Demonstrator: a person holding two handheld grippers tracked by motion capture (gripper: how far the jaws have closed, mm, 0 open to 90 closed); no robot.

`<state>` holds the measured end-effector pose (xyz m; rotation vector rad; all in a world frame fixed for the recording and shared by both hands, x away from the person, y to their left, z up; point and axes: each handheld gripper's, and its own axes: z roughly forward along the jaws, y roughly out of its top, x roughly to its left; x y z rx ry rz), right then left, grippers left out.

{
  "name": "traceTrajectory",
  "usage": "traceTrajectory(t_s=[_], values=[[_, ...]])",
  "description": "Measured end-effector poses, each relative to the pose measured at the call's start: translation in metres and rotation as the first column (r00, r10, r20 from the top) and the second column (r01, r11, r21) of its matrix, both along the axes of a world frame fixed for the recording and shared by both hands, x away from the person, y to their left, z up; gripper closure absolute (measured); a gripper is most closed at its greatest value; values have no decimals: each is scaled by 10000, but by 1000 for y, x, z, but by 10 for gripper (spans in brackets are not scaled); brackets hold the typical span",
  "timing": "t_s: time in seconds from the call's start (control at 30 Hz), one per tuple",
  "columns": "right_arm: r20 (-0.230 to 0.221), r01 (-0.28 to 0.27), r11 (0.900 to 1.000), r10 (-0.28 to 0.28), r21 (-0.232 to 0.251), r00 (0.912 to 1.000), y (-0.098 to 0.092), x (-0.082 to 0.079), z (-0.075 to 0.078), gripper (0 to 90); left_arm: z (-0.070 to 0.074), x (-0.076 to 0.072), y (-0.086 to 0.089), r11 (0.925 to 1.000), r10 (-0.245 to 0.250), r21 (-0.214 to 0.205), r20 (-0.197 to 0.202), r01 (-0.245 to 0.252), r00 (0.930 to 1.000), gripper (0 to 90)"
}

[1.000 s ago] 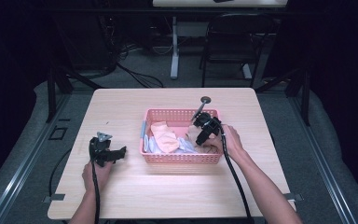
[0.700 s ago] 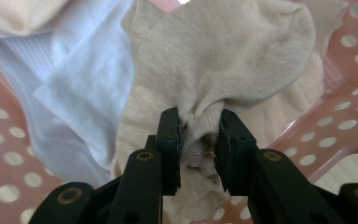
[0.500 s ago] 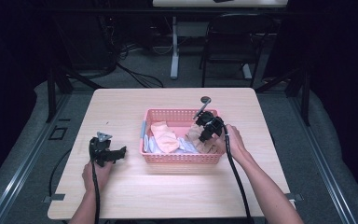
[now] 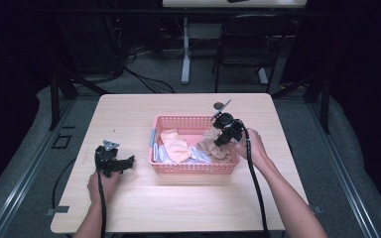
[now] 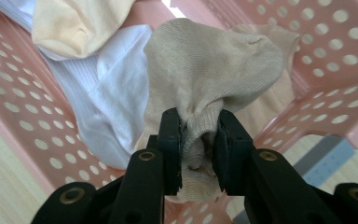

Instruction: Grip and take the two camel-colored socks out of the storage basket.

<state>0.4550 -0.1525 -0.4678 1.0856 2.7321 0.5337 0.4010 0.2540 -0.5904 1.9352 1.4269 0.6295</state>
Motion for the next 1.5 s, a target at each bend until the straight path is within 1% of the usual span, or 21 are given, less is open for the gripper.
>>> traceTrajectory(t_s=[0.07,0.13,0.2,0.27,0.3,0.33,0.37,0.4,0.53,0.6,0.63,0.67,0.73,0.8,0.87,0.93,1.17,1.33,1.37,1.47,1.5], values=[[41,4,10000,-4,62,10000,-2,-1,6,741,0,0,0,10000,-1,2,1,1,10000,149],[203,24,9999,-27,168,9998,-3,-3,11,739,0,0,0,10000,1,-1,1,-1,10000,149],[274,-74,9999,70,142,9996,-4,-4,18,739,0,0,0,10000,1,1,2,-1,10000,149],[404,-52,9996,41,281,9992,-5,-6,24,739,0,0,0,10000,1,0,1,-1,10000,149],[392,-128,9997,120,195,9992,-6,-7,27,738,0,0,0,10000,2,-1,2,-2,10000,149],[392,-128,9997,120,195,9992,-6,-7,27,738,0,0,0,10000,2,-1,2,-2,10000,149],[565,-33,9994,13,348,9984,-8,-8,33,738,0,0,0,10000,1,0,1,-1,10000,149],[541,-22,9992,1,403,9985,-10,-9,36,737,0,0,0,10000,0,1,0,0,10000,150],[652,-16,9996,-2,267,9979,-15,-11,47,735,0,0,0,10000,-3,3,1,3,10000,149],[753,29,9995,-52,306,9971,-17,-12,52,734,0,0,0,10000,1,0,1,-1,10000,149],[726,-24,9997,7,236,9974,-18,-12,54,734,0,0,0,10000,2,0,3,-2,10000,149],[819,59,9996,-82,279,9966,-19,-13,55,734,0,0,0,10000,2,1,1,-2,10000,150],[839,78,9995,-103,297,9964,-21,-14,57,734,0,0,0,10000,3,-1,3,-3,10000,149],[916,106,9998,-123,197,9957,-25,-14,64,734,0,0,0,10000,2,1,2,-2,10000,150],[946,120,9997,-140,217,9954,-27,-15,65,733,0,0,0,10000,1,0,2,-1,10000,149],[1078,212,9995,-237,247,9939,-32,-16,71,732,0,0,0,10000,3,0,1,-3,10000,149],[1222,481,9986,-503,211,9912,-45,-17,82,730,0,0,0,10000,0,1,1,0,10000,149],[1346,699,9972,-728,259,9882,-56,-18,88,727,0,0,0,10000,0,1,1,0,10000,149],[1349,723,9973,-738,161,9881,-58,-18,90,726,0,0,0,10000,1,-1,0,-1,10000,149],[1396,817,9966,-828,142,9867,-61,-19,90,726,0,0,0,10000,0,2,1,0,10000,149],[1347,845,9964,-853,121,9872,-62,-19,91,726,0,0,0,10000,1,2,2,-1,10000,150]])
